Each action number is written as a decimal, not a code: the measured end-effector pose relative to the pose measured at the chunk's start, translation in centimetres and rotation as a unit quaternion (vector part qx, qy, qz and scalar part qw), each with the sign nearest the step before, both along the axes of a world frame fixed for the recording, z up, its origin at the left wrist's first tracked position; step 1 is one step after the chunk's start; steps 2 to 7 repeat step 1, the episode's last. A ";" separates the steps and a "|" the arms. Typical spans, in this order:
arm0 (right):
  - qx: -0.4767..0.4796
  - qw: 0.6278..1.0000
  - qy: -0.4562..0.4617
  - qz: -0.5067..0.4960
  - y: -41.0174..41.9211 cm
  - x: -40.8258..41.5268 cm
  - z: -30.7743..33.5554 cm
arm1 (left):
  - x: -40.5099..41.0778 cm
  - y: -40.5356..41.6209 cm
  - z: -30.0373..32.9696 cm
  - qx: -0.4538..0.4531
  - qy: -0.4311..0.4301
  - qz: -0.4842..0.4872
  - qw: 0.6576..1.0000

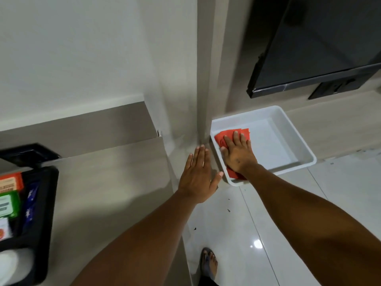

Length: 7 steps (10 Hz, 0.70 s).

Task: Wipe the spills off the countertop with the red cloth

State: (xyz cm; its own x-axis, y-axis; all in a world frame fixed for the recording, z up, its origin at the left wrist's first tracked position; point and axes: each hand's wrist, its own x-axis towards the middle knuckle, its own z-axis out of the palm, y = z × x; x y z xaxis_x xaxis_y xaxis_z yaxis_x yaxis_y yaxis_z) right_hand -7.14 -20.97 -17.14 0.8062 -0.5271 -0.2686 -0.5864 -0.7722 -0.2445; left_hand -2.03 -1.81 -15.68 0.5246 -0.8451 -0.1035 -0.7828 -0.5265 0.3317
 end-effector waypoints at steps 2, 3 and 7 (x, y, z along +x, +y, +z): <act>-0.020 0.993 -0.106 -0.057 1.3 0.0 3.9 | 0.7 2.3 1.1 -0.012 -0.015 0.006 1.000; -0.020 0.993 -0.106 -0.057 1.3 0.0 3.9 | 0.7 2.3 1.1 -0.012 -0.015 0.006 1.000; -0.020 0.993 -0.106 -0.057 1.3 0.0 3.9 | 0.7 2.3 1.1 -0.012 -0.015 0.006 1.000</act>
